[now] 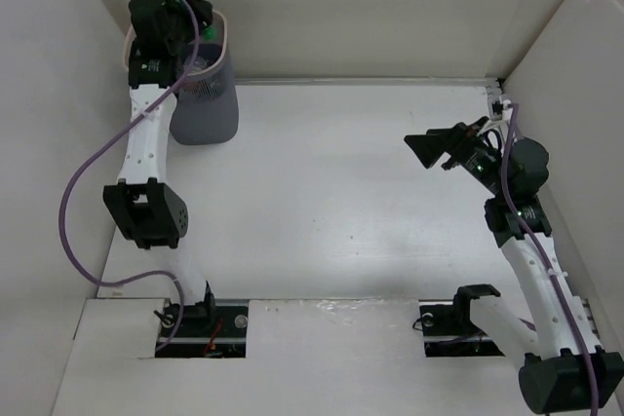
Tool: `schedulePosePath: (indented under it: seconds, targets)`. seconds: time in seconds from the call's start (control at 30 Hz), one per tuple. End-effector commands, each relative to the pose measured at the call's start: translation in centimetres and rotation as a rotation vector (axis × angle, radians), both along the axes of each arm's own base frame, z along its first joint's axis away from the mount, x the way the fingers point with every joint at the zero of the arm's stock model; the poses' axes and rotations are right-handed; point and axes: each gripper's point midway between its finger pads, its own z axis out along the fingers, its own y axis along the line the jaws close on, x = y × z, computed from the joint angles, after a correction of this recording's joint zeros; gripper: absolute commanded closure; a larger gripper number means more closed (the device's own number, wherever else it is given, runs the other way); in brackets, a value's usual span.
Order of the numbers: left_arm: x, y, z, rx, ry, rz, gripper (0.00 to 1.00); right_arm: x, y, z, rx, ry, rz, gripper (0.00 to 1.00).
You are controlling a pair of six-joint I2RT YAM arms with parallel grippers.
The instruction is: Put the plastic bottles in the bin
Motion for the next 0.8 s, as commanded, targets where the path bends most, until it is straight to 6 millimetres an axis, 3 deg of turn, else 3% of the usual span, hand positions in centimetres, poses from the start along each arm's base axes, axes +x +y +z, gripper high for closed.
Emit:
schedulePosePath:
  seconds: [0.0, 0.03, 0.07, 0.1, 0.13, 0.23, 0.3, 0.33, 0.37, 0.4, 0.53, 0.57, 0.6, 0.63, 0.67, 0.77]
  targets:
    - [2.5, 4.9, -2.6, -0.022, 0.090, 0.126, 0.95, -0.5, 0.4, 0.5, -0.029, -0.050, 0.029, 0.00]
    - [3.0, 5.5, -2.9, -0.011, 0.097, 0.135, 0.78, -0.6, 0.7, 0.3, -0.039, -0.048, 0.037, 0.00]
    - [3.2, 6.2, -3.6, -0.009, 0.134, 0.173, 0.50, -0.6, 0.7, 0.3, -0.039, -0.048, 0.037, 0.00]
    - [3.9, 6.3, -4.1, -0.009, 0.137, 0.173, 0.01, -0.8, 0.8, 0.5, -0.048, -0.055, 0.047, 0.00]
    - [3.7, 6.3, -2.8, 0.002, 0.116, 0.172, 0.00, -0.8, 0.7, 0.2, -0.056, -0.049, 0.046, 0.00]
    - [3.2, 7.1, -2.3, 0.005, 0.110, 0.223, 0.00, -0.4, 0.4, -0.1, -0.075, -0.015, 0.013, 0.00]
    - [2.4, 7.5, -0.9, 0.006, 0.085, 0.250, 0.00, 0.2, -0.4, -0.4, -0.103, 0.006, -0.053, 0.00]
    - [1.5, 7.7, -0.2, 0.017, 0.087, 0.264, 0.00, 0.2, -0.6, 0.3, -0.113, 0.002, -0.075, 0.00]
    - [0.8, 7.9, 0.3, 0.018, 0.091, 0.278, 0.00, 0.4, -1.3, -1.0, -0.150, 0.067, -0.109, 0.00]
    - [0.0, 8.1, 0.5, 0.020, 0.103, 0.290, 0.00, 0.3, -1.6, -1.1, -0.173, 0.086, -0.138, 0.00]
    - [-4.8, 7.8, 1.3, 0.055, 0.127, 0.290, 0.00, 0.3, -5.4, -0.7, -0.289, 0.167, -0.371, 0.00]
    - [-7.6, 7.6, 3.6, 0.052, 0.083, 0.292, 0.00, -0.1, -6.0, 0.9, -0.301, 0.149, -0.403, 0.00]
    - [-8.5, 7.4, 1.0, 0.079, 0.143, 0.279, 0.00, -0.8, -6.4, 0.2, -0.336, 0.191, -0.419, 0.00]
    - [-9.7, 7.3, 0.9, 0.096, 0.136, 0.278, 0.00, -1.1, -6.8, 0.5, -0.346, 0.199, -0.447, 0.00]
    - [-12.4, 7.5, 0.2, 0.108, 0.137, 0.295, 0.00, -1.9, -7.3, 1.3, -0.356, 0.195, -0.482, 0.00]
    - [-16.4, 7.9, -1.1, 0.143, 0.150, 0.329, 0.00, -3.7, -7.6, 2.7, -0.366, 0.176, -0.492, 0.00]
